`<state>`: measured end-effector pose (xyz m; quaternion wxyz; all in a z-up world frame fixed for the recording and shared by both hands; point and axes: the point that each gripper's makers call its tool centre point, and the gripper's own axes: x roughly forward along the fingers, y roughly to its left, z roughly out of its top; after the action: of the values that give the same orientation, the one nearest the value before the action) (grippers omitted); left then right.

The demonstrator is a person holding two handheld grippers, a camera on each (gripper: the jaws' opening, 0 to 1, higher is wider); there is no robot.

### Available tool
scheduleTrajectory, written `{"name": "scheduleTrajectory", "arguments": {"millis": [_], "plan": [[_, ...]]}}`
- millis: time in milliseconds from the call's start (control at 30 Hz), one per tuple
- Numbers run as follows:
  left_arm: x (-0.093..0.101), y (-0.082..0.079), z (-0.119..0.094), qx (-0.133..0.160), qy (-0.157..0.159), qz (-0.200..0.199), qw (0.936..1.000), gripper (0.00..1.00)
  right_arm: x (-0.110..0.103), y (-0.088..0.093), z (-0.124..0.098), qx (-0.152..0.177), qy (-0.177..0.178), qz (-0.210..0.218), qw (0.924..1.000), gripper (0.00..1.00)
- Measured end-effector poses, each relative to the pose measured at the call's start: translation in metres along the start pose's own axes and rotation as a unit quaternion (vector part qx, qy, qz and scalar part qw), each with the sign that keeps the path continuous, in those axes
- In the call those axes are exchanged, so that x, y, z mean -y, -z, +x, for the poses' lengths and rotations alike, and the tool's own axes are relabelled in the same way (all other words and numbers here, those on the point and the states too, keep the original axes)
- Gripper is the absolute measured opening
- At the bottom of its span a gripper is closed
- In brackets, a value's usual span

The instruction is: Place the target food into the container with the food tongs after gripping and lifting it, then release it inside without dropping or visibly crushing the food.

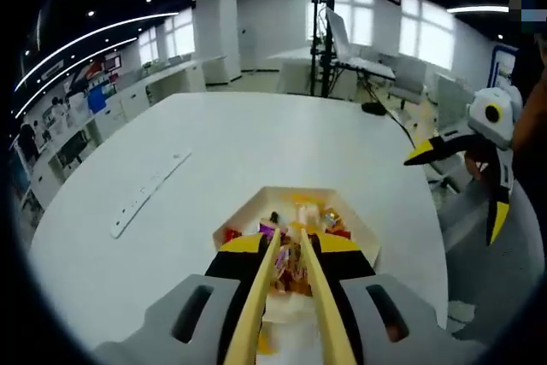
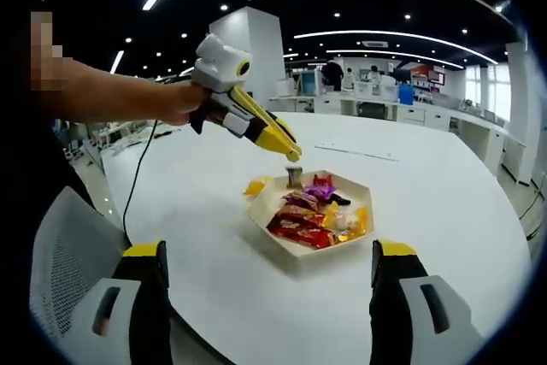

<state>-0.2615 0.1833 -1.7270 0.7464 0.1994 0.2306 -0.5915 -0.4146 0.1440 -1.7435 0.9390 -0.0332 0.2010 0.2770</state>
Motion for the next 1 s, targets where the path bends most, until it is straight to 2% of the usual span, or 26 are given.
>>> {"name": "scheduleTrajectory", "arguments": {"millis": [133, 233, 667, 733, 833, 933, 1000], "plan": [[0.006, -0.004, 0.006, 0.0, 0.004, 0.015, 0.9999, 0.19, 0.0, 0.0, 0.0, 0.001, 0.001, 0.0, 1.0, 0.97], [0.006, -0.005, 0.003, 0.001, 0.008, 0.011, 0.9999, 0.21, 0.0, -0.001, 0.0, 0.002, 0.001, 0.0, 1.0, 0.97], [-0.024, -0.001, -0.03, 0.024, -0.033, 0.021, 0.9989, 0.26, 0.0, -0.001, 0.0, 0.002, -0.001, 0.001, 1.0, 0.97], [-0.026, 0.0, -0.034, 0.027, -0.033, 0.011, 0.999, 0.26, -0.001, -0.001, 0.0, 0.003, -0.002, 0.001, 1.0, 0.97], [-0.034, 0.006, -0.04, 0.028, -0.047, 0.015, 0.9984, 0.27, 0.0, 0.0, 0.0, 0.001, -0.001, 0.001, 1.0, 0.97], [-0.043, 0.019, -0.049, 0.019, -0.073, 0.016, 0.997, 0.27, -0.002, 0.0, 0.0, -0.001, -0.004, -0.001, 1.0, 0.97], [-0.046, 0.03, -0.054, 0.019, -0.082, -0.002, 0.9965, 0.27, -0.003, 0.0, 0.0, -0.001, -0.006, -0.001, 1.0, 0.97]]}}
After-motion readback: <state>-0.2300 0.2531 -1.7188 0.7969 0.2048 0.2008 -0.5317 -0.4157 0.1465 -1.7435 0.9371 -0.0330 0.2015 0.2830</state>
